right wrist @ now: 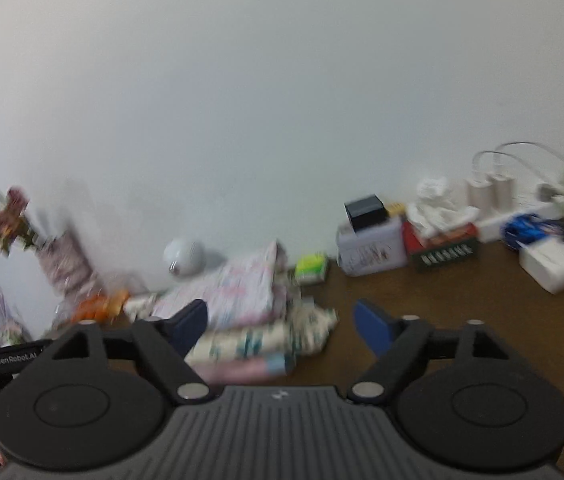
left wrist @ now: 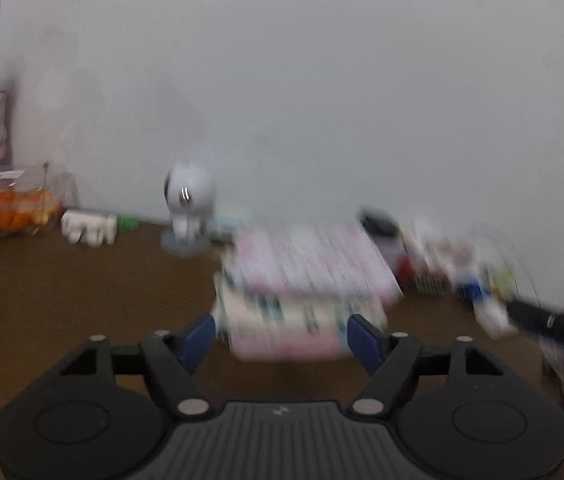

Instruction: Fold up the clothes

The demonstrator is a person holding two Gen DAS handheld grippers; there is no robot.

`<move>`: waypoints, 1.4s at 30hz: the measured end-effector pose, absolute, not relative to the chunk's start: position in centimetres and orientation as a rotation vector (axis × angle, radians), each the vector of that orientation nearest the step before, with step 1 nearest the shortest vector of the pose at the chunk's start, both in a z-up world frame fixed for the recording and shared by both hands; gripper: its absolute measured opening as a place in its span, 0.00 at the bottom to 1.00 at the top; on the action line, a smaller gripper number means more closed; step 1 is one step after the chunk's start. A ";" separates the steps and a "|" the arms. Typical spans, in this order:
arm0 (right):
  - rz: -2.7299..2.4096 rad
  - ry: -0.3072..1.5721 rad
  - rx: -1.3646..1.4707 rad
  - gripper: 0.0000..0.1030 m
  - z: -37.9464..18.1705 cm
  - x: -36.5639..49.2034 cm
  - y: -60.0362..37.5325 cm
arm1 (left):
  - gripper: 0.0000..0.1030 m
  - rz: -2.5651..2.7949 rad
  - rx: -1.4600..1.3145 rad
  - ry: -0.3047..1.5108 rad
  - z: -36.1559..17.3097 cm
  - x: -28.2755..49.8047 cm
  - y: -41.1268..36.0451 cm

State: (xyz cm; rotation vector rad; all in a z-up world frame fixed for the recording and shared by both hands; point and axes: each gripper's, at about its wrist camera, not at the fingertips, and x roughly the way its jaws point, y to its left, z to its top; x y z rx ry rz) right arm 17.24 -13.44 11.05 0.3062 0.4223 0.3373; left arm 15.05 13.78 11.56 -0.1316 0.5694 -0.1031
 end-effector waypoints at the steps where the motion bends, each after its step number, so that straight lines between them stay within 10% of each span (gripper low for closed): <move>1: 0.349 0.433 0.284 0.89 11.1 15.1 -13.5 | 0.72 -0.094 -0.096 0.597 11.1 13.2 12.6; 15: 0.230 0.735 0.016 1.00 2.7 -2.0 -18.6 | 0.76 0.079 0.066 0.727 1.0 -0.9 1.4; 42: 0.139 0.723 -0.042 0.99 1.1 -2.8 -16.5 | 1.00 0.065 -0.003 0.698 -0.4 -1.0 0.9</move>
